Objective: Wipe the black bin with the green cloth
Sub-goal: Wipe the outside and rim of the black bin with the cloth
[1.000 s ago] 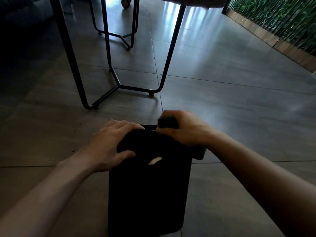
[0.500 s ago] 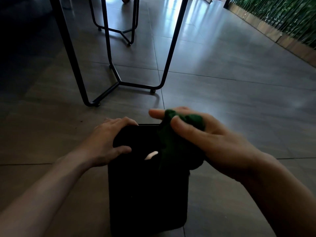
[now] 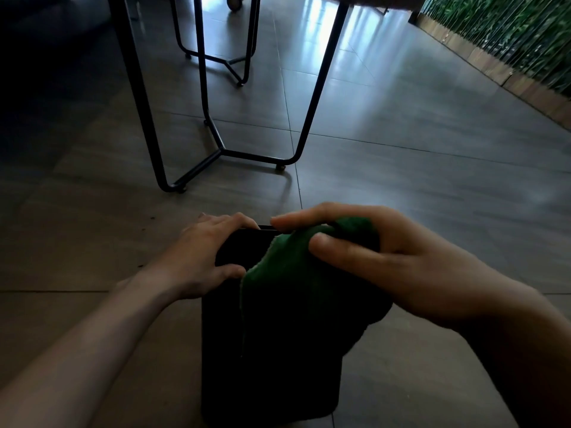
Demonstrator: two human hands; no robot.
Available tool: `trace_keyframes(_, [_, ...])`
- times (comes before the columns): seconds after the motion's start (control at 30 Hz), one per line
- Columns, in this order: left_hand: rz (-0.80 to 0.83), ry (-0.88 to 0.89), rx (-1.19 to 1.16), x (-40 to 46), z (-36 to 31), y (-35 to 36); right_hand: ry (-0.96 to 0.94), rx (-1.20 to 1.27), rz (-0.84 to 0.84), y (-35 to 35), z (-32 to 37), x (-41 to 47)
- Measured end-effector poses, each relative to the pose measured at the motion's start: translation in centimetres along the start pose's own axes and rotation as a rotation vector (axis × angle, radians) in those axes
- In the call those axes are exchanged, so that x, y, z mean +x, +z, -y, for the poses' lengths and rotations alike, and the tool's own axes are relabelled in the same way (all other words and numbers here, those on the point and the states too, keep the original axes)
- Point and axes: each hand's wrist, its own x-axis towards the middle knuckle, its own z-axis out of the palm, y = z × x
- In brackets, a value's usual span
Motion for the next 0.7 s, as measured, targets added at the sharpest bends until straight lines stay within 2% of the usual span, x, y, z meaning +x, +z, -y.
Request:
trace_keyframes(0.1, [-0.011,-0.022,-0.013,-0.1,-0.2,0.0,0.082,0.258,0.023,-0.1,-2.1,1.4])
trace_keyframes(0.17, [-0.009,-0.024,-0.004,-0.2,-0.3,-0.1,0.188,0.229,-0.08,0.2,-4.5,2.6])
trace_keyframes(0.27, [0.006,-0.025,0.001,-0.3,-0.4,-0.3,0.232,-0.276,-0.421,1.2,-8.6,3.8])
trace_keyframes(0.4, [0.0,-0.02,0.004,-0.1,-0.5,-0.2,-0.02,-0.581,-0.798,3.1,-12.2,3.9])
trace_keyframes(0.5, [0.012,-0.024,0.005,-0.1,-0.6,-0.3,-0.166,-0.941,-1.008,3.8,-13.8,3.6])
trace_keyframes(0.6, [0.015,-0.029,0.002,-0.1,-0.6,-0.3,-0.296,-1.159,-0.977,4.5,-15.1,3.0])
trace_keyframes(0.7, [0.009,-0.033,-0.003,0.0,-0.6,-0.3,-0.296,-1.227,-0.744,6.0,-17.3,1.8])
